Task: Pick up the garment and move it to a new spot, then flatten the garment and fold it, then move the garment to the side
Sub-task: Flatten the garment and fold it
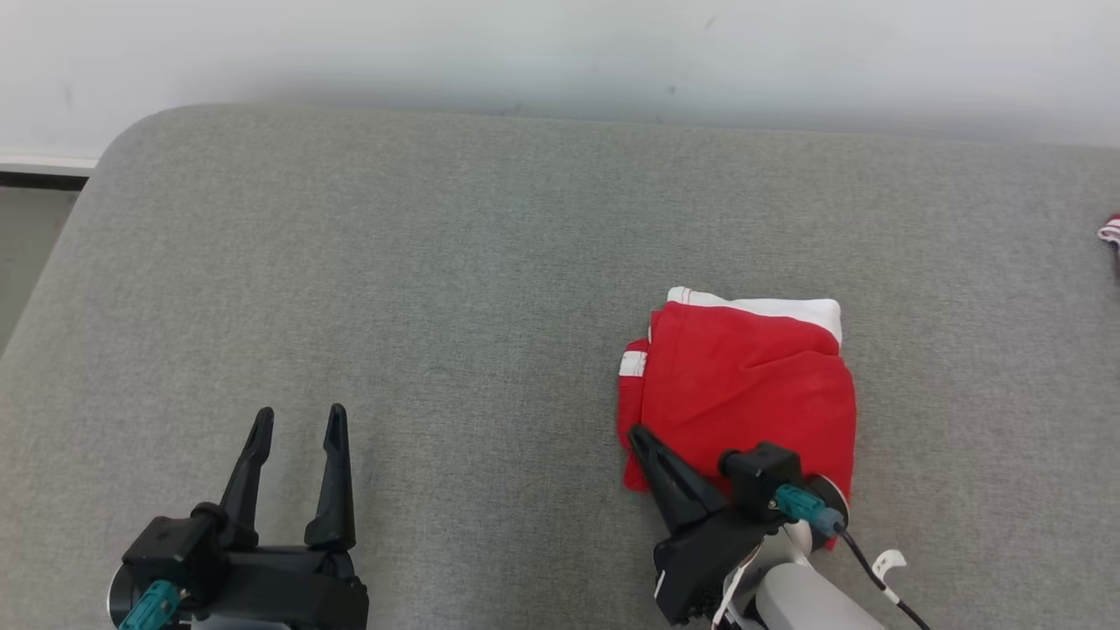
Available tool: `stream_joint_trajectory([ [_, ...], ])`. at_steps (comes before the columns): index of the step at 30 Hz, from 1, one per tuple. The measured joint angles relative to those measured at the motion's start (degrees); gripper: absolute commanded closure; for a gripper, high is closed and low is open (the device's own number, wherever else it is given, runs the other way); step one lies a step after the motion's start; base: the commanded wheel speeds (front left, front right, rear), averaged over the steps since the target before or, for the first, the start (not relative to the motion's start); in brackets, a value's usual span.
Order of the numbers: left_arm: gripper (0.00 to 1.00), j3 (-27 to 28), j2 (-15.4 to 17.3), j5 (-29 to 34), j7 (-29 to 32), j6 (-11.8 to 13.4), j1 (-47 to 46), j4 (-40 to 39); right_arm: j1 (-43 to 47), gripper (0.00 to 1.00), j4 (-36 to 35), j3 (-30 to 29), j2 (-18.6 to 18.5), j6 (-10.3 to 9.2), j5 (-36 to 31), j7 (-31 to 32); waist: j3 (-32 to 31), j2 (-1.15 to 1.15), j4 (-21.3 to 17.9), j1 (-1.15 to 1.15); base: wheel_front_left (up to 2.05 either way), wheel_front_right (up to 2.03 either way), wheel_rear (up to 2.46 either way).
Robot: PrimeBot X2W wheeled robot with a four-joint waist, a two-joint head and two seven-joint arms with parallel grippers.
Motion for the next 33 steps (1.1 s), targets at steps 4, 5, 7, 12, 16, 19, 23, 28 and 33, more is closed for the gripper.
stream_joint_trajectory([
  [4,0.0,0.3,0.0,0.42,0.0,-0.1,0.01,0.24,0.03,1.0,-3.83,-2.66,-0.01,0.0,0.24,0.0,-0.54,0.0,-1.29,0.0,0.0,0.0,0.0],
  [5,0.0,0.48,0.0,0.6,0.0,-0.25,0.01,0.24,0.13,1.0,-5.0,-3.61,-0.16,0.0,0.16,0.0,-0.7,0.0,-1.69,0.0,0.0,0.0,0.0],
  [7,0.0,0.58,-0.01,0.68,0.0,-0.26,0.03,0.24,0.43,1.0,-6.33,-4.74,-0.46,0.0,-0.14,-0.01,-0.87,0.0,-2.12,0.0,0.0,0.0,0.0],
  [12,0.0,1.76,-0.01,1.6,0.0,-0.56,0.15,0.45,3.76,1.0,-12.49,-10.99,-3.0,0.0,-1.8,-0.01,-1.87,0.0,-4.62,0.0,0.0,0.0,0.0],
  [16,0.0,2.76,-0.03,2.49,0.0,-0.85,0.49,0.76,7.26,1.0,-16.26,-15.85,-4.58,0.0,-2.86,-0.08,-2.89,0.0,-6.72,0.0,0.0,0.0,0.0],
  [19,0.0,3.85,-0.02,3.34,0.0,-1.0,0.89,1.11,10.16,1.0,-18.03,-19.08,-5.42,0.0,-4.0,-0.1,-3.82,0.0,-8.12,0.0,0.0,0.0,0.0],
  [23,0.0,5.75,0.0,4.09,0.0,-0.99,2.22,1.53,13.2,0.0,-20.4,-21.16,-5.72,0.0,-5.16,-0.11,-5.25,0.0,-9.72,0.0,0.0,0.0,0.0],
  [28,0.0,6.69,0.02,5.47,0.0,-1.04,4.28,1.74,16.74,0.0,-23.05,-22.64,-5.9,0.0,-5.88,-0.1,-7.18,0.0,-11.29,-0.01,0.0,0.0,0.0],
  [33,0.0,7.27,0.02,6.34,0.0,-1.08,6.14,1.26,19.66,0.0,-25.69,-24.38,-5.81,0.0,-6.08,-0.1,-8.73,0.0,-12.27,-0.01,0.0,0.0,0.0],
])
